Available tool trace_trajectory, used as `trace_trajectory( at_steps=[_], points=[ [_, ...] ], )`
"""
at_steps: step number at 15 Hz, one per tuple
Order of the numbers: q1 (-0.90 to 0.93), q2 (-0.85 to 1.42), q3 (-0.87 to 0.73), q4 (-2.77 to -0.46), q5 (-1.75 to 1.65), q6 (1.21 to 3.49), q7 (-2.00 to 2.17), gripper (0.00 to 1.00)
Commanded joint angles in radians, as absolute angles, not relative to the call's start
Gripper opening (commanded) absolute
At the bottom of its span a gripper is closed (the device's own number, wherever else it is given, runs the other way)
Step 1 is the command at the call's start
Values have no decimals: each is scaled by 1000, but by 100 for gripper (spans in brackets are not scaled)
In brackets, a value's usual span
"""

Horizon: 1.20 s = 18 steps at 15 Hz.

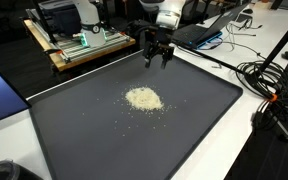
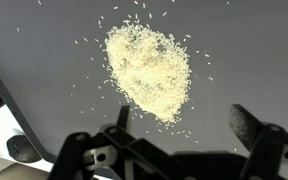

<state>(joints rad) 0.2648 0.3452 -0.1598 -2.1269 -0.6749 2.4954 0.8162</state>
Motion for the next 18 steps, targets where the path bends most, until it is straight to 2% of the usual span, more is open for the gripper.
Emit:
trace_trajectory(
  at_steps=[1,11,16,17,18],
  points=[
    [215,219,-172,-2312,-808,2684,884,100],
    [70,174,-276,-2519,-885,3184,807,100],
    [-66,217,-231,-2587,-880,3381,755,100],
    [-103,211,-183,-2628,-706,3402,588,100],
    [-130,229,-195,-2606,-874,3426,733,100]
  ],
)
